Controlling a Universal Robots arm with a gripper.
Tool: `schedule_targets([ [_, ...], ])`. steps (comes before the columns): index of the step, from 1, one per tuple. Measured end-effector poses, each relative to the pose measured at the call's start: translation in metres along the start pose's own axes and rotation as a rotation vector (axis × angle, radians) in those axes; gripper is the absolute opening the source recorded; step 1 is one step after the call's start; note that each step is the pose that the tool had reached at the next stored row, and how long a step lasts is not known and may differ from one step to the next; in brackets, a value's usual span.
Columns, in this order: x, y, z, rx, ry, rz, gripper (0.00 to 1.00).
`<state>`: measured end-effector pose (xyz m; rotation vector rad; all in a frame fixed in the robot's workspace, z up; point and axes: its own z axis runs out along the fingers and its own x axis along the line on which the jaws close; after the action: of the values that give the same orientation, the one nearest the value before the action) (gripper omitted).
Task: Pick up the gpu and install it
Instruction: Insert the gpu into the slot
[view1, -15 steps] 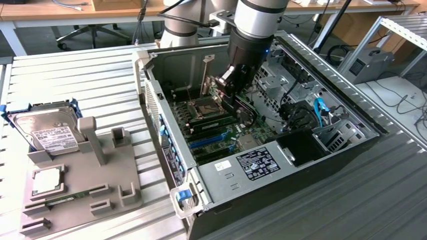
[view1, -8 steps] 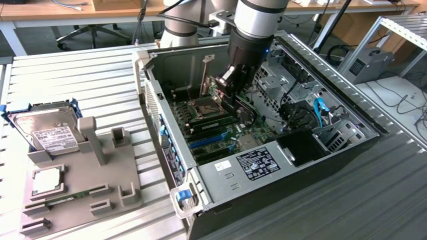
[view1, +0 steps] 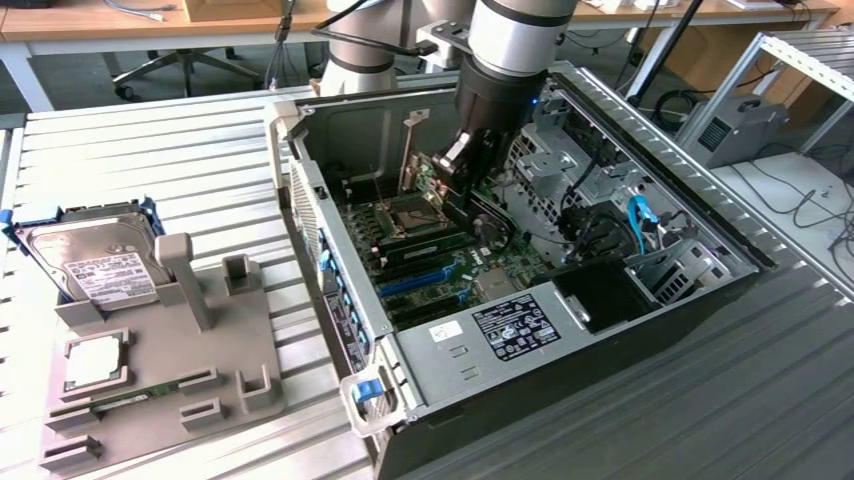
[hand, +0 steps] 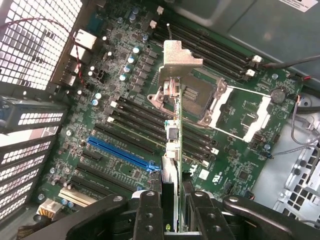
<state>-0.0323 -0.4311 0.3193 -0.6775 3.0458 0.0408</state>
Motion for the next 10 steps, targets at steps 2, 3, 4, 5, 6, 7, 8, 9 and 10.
schedule_targets([
  [2, 0.0000, 0.0000, 0.0000, -0.0001, 0.0001, -0.005, 0.26],
  [3, 0.0000, 0.0000, 0.0000, -0.0002, 0.0002, -0.008, 0.26],
  [4, 0.0000, 0.0000, 0.0000, -0.0003, 0.0002, -0.010, 0.26],
  [5, 0.0000, 0.0000, 0.0000, -0.0003, 0.0004, -0.013, 0.26],
  [6, 0.0000, 0.0000, 0.0000, -0.0004, 0.0004, -0.016, 0.26],
  [7, 0.0000, 0.0000, 0.0000, -0.0005, 0.0005, -0.019, 0.26],
  [8, 0.0000, 0.0000, 0.0000, -0.0005, 0.0005, -0.022, 0.26],
  [9, 0.0000, 0.0001, 0.0000, -0.0006, 0.0006, -0.025, 0.26],
  [10, 0.0000, 0.0001, -0.0001, -0.0007, 0.0007, -0.028, 0.26],
])
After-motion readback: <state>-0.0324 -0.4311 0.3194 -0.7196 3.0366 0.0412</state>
